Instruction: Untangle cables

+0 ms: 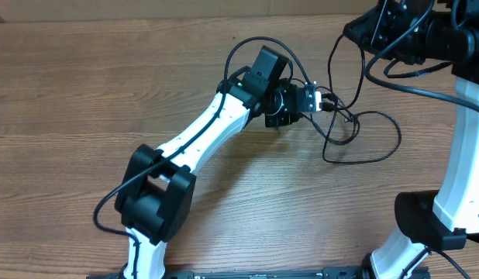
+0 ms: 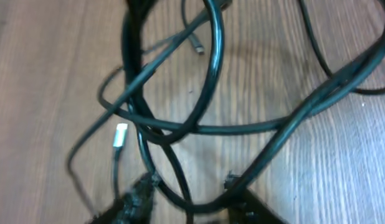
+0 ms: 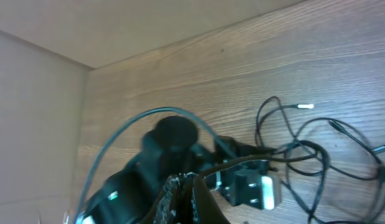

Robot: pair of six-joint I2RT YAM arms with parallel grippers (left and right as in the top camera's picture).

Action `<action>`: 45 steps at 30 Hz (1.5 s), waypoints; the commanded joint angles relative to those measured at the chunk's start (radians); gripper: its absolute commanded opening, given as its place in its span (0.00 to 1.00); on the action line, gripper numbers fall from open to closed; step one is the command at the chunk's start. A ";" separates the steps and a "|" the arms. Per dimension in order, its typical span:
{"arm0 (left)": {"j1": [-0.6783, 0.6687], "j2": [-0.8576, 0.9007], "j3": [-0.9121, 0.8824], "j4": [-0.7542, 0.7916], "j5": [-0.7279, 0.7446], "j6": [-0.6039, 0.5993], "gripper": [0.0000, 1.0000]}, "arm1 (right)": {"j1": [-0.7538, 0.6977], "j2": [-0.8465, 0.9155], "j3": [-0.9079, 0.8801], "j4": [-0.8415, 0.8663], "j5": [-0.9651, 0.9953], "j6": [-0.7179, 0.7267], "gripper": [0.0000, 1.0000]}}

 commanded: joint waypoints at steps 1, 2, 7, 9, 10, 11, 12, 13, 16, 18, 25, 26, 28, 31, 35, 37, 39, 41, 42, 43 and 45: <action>-0.001 0.066 0.015 0.023 0.053 -0.049 0.24 | 0.010 -0.027 0.003 0.008 -0.016 -0.005 0.04; -0.001 0.072 0.014 0.035 0.053 -0.057 0.16 | 0.010 -0.027 0.003 0.009 -0.016 -0.005 0.04; -0.001 0.071 0.017 0.100 0.006 -0.141 0.04 | 0.010 -0.027 0.003 0.017 -0.016 -0.005 0.04; 0.001 0.069 0.021 0.118 -0.034 -0.175 0.04 | 0.010 -0.027 0.003 0.018 -0.015 -0.008 0.04; 0.001 0.069 0.024 0.120 -0.047 -0.187 0.04 | 0.010 -0.027 0.003 0.018 -0.010 -0.008 0.04; 0.001 0.069 0.027 0.119 -0.059 -0.196 0.04 | 0.010 -0.027 0.003 0.018 -0.003 -0.009 0.04; 0.001 0.069 0.029 0.120 -0.069 -0.210 0.04 | 0.010 -0.027 0.003 0.018 0.006 -0.009 0.04; 0.001 0.068 0.033 0.119 -0.076 -0.222 0.06 | 0.010 -0.027 0.003 0.018 0.016 -0.008 0.04; 0.001 0.068 0.047 0.119 -0.110 -0.255 0.05 | 0.010 -0.027 0.003 0.017 0.048 -0.008 0.04; 0.001 0.063 0.056 0.119 -0.142 -0.272 0.04 | 0.010 -0.027 0.003 0.017 0.063 -0.008 0.04; 0.001 0.020 0.064 0.116 -0.311 -0.303 0.04 | 0.010 -0.027 0.003 0.000 0.117 -0.009 0.04; 0.001 0.013 0.064 0.112 -0.333 -0.303 0.04 | 0.010 -0.027 0.003 -0.002 0.124 -0.008 0.04; 0.001 0.004 0.064 0.106 -0.357 -0.303 0.04 | 0.010 -0.027 0.003 -0.005 0.133 -0.009 0.04; 0.002 -0.006 0.064 0.092 -0.362 -0.303 0.16 | 0.010 -0.027 0.003 -0.005 0.135 -0.009 0.04; 0.001 -0.010 0.064 0.057 -0.328 -0.291 0.67 | 0.010 -0.027 0.003 -0.005 0.135 -0.008 0.04; 0.001 -0.010 0.064 0.029 -0.291 -0.254 0.76 | 0.010 -0.027 0.003 -0.004 0.135 -0.009 0.04; 0.001 -0.010 0.064 0.005 -0.252 -0.213 0.80 | 0.010 -0.027 0.003 -0.004 0.135 -0.009 0.04; 0.001 -0.011 0.064 0.003 -0.245 -0.206 0.80 | 0.010 -0.027 0.003 -0.004 0.135 -0.009 0.04; 0.001 -0.013 0.064 0.003 -0.245 -0.196 0.81 | 0.010 -0.027 0.003 -0.002 0.135 -0.008 0.04; 0.001 -0.016 0.064 0.003 -0.245 -0.188 0.81 | 0.010 -0.027 0.003 0.000 0.135 -0.008 0.04; 0.001 -0.031 0.064 0.002 -0.241 -0.173 0.81 | 0.010 -0.027 0.003 0.005 0.135 -0.008 0.04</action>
